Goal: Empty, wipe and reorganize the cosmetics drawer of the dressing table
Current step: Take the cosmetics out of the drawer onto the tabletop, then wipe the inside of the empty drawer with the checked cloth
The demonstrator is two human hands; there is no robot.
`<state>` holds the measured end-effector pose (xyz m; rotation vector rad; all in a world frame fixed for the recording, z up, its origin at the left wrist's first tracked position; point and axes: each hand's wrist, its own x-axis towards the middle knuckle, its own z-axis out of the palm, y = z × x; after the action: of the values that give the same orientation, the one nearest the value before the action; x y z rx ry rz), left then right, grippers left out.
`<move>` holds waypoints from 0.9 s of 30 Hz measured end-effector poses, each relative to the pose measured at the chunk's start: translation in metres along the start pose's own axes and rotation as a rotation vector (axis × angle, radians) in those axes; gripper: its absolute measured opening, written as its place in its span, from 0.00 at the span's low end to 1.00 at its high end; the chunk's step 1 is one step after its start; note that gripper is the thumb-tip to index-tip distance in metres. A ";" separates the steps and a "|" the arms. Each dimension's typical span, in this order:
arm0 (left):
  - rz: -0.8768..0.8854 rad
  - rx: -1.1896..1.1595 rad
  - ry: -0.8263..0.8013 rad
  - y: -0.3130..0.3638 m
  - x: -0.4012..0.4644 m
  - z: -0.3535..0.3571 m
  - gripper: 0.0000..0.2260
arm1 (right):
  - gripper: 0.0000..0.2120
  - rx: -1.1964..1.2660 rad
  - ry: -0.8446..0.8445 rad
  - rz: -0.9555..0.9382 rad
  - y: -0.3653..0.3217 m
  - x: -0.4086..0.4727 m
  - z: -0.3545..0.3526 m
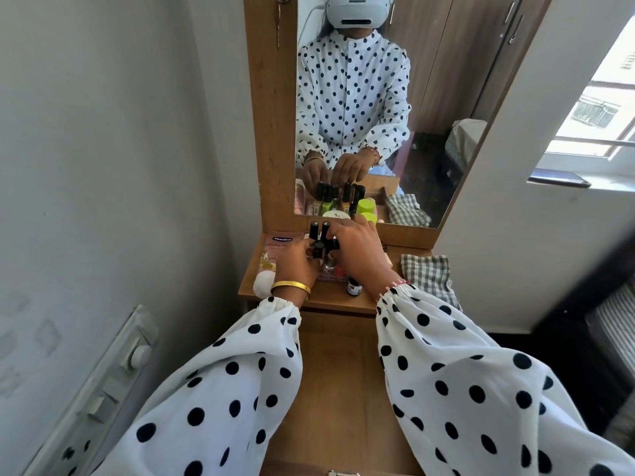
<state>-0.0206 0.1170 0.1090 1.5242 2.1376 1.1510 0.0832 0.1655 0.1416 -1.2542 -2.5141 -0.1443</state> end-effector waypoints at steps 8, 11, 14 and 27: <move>-0.039 -0.028 0.026 -0.006 -0.004 -0.001 0.17 | 0.15 -0.024 0.007 -0.030 0.000 -0.004 -0.004; -0.055 -0.059 0.061 -0.004 -0.010 -0.005 0.17 | 0.14 -0.002 0.048 -0.028 0.001 -0.007 -0.007; -0.019 -0.089 0.149 0.002 -0.021 -0.007 0.16 | 0.11 0.068 0.139 -0.026 0.003 -0.017 -0.010; 0.136 -0.329 0.048 0.038 -0.093 0.051 0.11 | 0.17 0.091 -0.017 0.502 0.080 -0.113 0.012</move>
<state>0.0742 0.0622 0.0840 1.5180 1.7819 1.5115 0.2069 0.1311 0.0880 -1.7983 -2.1089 0.0991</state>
